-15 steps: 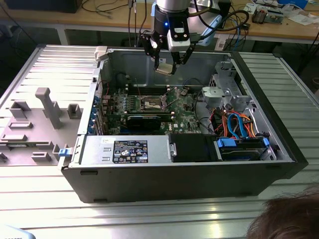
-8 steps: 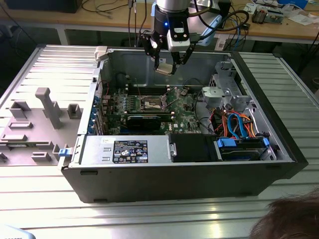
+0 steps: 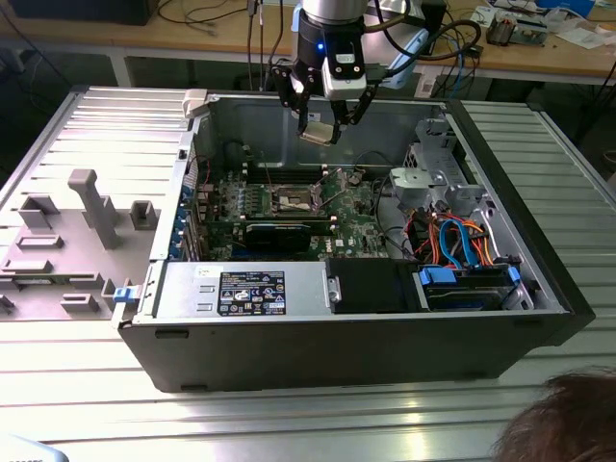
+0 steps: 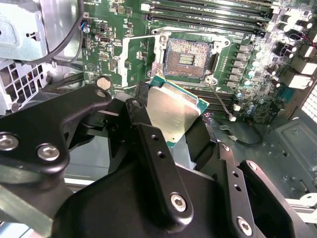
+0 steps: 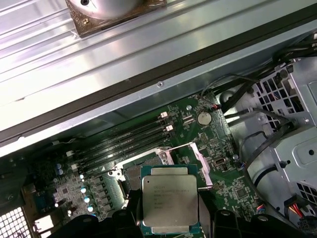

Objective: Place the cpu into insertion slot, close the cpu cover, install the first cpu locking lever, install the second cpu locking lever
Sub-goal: 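Place the cpu into insertion slot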

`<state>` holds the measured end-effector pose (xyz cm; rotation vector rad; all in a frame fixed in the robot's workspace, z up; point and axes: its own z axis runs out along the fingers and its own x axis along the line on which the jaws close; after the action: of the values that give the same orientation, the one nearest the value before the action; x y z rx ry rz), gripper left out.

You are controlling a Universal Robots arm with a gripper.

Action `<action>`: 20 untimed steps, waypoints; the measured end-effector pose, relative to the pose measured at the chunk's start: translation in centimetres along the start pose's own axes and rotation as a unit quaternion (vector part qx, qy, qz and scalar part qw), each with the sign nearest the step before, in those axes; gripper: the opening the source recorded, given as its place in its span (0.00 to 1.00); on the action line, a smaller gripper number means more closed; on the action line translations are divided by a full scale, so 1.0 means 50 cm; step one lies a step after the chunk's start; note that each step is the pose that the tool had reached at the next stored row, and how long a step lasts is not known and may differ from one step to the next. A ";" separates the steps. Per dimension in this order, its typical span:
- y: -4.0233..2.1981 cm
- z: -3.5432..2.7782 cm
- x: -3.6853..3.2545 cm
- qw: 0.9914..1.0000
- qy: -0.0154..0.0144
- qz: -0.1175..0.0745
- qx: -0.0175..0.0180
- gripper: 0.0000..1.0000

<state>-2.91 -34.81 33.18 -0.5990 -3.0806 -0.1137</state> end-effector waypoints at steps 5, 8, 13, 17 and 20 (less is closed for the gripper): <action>0.000 0.000 0.000 1.000 0.000 0.002 0.000 0.55; 0.000 0.000 0.000 1.000 0.000 0.003 0.000 0.55; 0.000 0.000 0.000 1.000 0.000 0.006 0.000 0.55; 0.000 0.000 0.000 1.000 -0.001 0.008 0.000 0.55; 0.000 0.000 0.000 1.000 -0.001 0.010 0.000 0.55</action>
<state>-2.91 -34.81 33.18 -0.6307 -3.0750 -0.1137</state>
